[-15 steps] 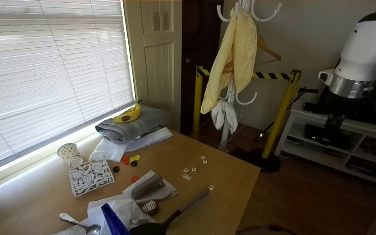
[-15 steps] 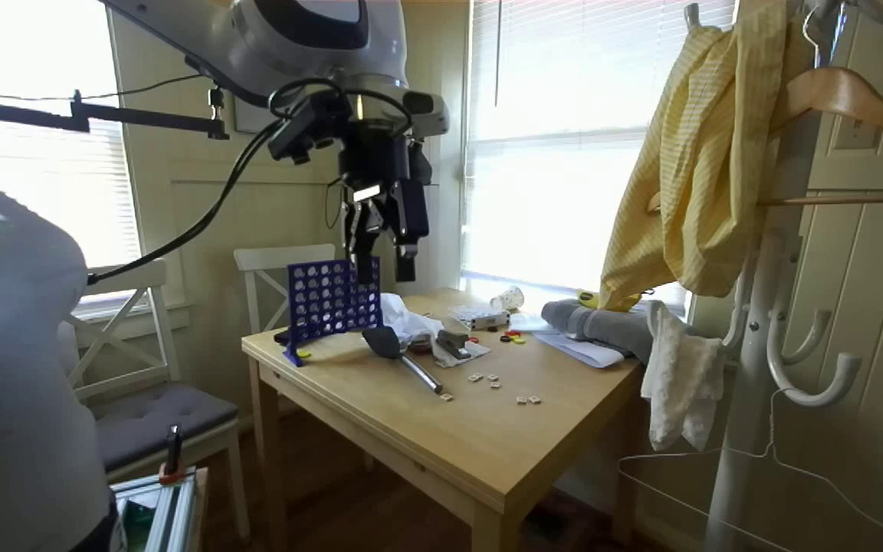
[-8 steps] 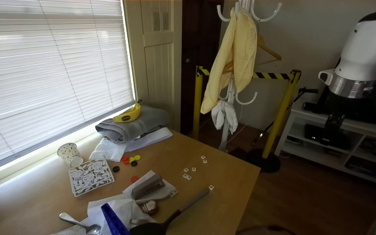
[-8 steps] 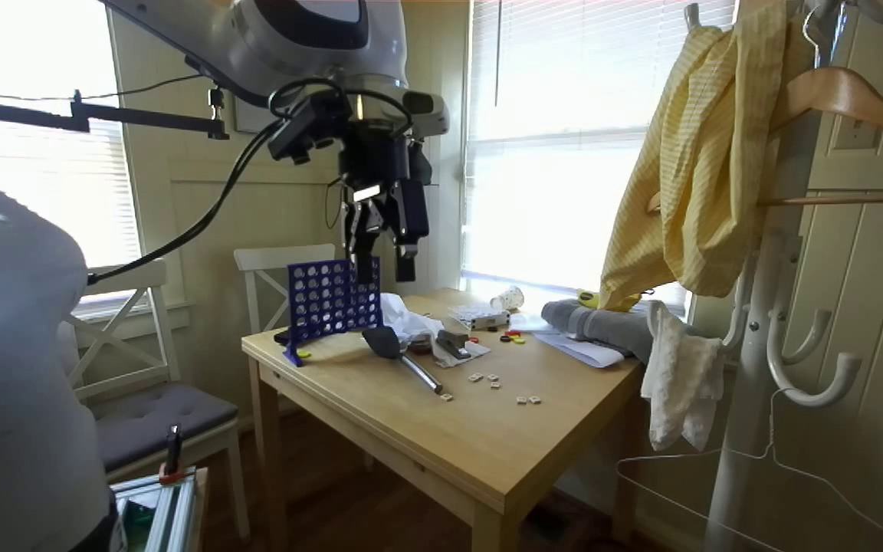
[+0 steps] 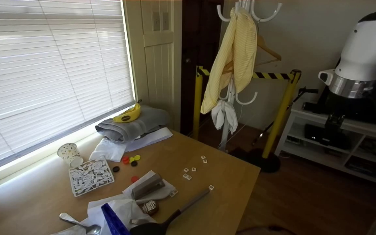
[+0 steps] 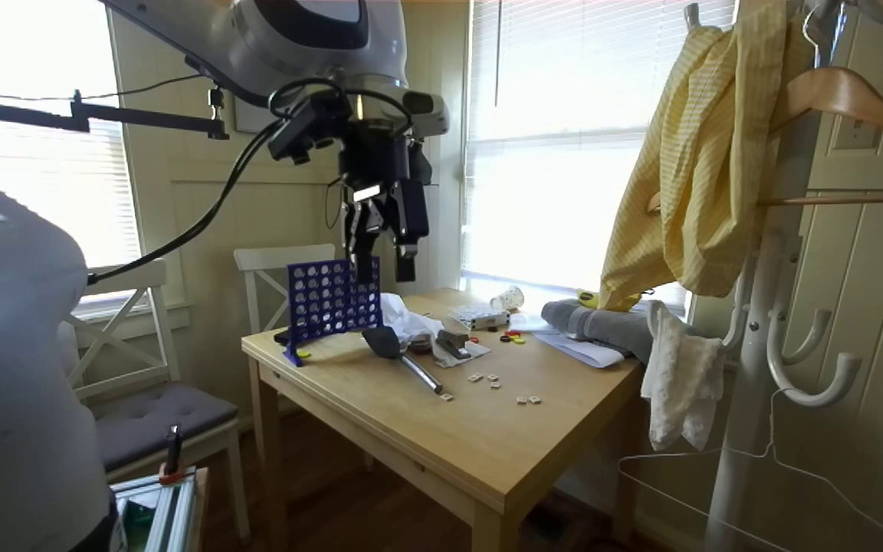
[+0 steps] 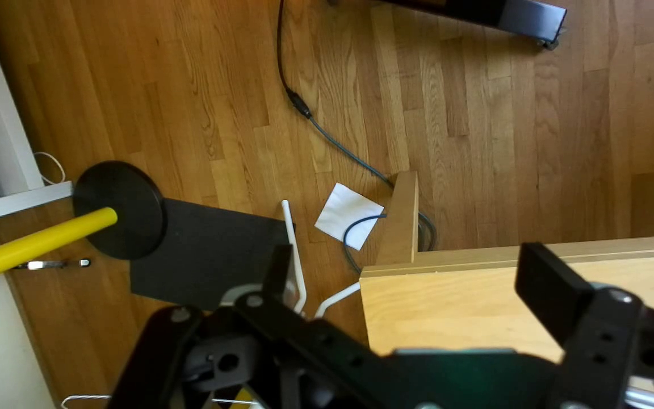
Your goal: Move the brown hanger to the hook at the back.
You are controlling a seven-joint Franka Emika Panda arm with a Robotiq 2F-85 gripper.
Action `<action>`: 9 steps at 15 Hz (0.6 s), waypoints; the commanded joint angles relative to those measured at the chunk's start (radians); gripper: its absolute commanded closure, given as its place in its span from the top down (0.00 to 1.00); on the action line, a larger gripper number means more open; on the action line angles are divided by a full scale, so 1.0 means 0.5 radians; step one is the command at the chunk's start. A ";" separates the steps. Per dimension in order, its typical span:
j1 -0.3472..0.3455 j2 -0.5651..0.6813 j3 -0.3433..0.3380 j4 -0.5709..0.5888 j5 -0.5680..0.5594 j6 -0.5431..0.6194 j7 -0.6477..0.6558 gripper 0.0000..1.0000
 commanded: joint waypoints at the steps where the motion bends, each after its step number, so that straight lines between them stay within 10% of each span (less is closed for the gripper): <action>1: 0.045 0.008 -0.038 0.004 -0.026 -0.006 0.025 1.00; 9: 0.027 -0.085 -0.123 -0.012 -0.057 0.073 -0.057 1.00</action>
